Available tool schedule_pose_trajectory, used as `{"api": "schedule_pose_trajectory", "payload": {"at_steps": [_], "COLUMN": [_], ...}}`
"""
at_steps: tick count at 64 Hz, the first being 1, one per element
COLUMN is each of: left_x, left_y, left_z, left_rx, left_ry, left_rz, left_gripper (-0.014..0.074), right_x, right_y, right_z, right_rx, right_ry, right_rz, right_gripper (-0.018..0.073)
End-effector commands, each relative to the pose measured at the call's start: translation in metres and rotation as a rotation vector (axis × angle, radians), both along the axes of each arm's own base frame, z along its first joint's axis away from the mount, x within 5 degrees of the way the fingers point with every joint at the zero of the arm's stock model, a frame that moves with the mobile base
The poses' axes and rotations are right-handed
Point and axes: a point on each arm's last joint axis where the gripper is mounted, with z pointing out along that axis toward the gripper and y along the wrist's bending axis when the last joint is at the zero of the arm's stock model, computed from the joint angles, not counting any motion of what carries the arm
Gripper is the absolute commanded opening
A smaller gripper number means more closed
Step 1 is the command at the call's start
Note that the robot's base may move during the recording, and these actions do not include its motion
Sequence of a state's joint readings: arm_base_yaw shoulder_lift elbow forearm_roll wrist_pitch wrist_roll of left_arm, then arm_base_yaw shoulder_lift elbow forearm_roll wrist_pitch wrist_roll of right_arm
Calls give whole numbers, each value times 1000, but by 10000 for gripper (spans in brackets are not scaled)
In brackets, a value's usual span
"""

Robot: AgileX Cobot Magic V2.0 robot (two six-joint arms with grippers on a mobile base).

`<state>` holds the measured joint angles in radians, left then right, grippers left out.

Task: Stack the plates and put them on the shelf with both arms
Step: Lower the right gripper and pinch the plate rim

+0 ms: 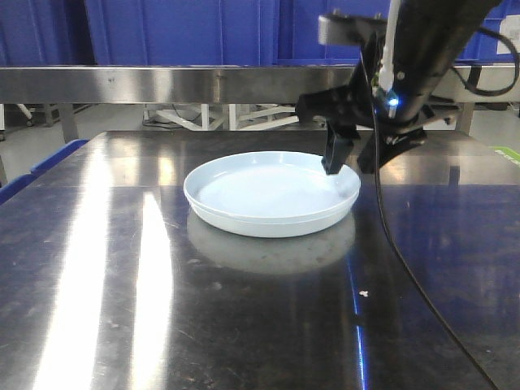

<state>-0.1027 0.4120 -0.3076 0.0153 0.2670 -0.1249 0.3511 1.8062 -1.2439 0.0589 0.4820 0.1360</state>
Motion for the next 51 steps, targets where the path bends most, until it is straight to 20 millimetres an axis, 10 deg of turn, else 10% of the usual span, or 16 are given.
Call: {"api": "schedule_pose_trajectory", "payload": {"at_steps": [1, 19, 30, 51], "left_x": [2, 2, 2, 2], "left_y": [0, 0, 0, 0], "left_z": [17, 17, 17, 17], "left_rx": [-21, -21, -21, -21], "left_ry": [-107, -107, -107, -107], "left_rz": [0, 0, 0, 0], "left_gripper": [87, 87, 87, 87], "right_x": [5, 9, 9, -3], "right_y": [1, 3, 2, -6], "right_z": [25, 12, 18, 76], "right_rx": [36, 24, 35, 70], "right_ry": [-104, -73, -104, -325], "right_rz": [-1, -1, -3, 7], "right_gripper": [393, 368, 1, 16]}}
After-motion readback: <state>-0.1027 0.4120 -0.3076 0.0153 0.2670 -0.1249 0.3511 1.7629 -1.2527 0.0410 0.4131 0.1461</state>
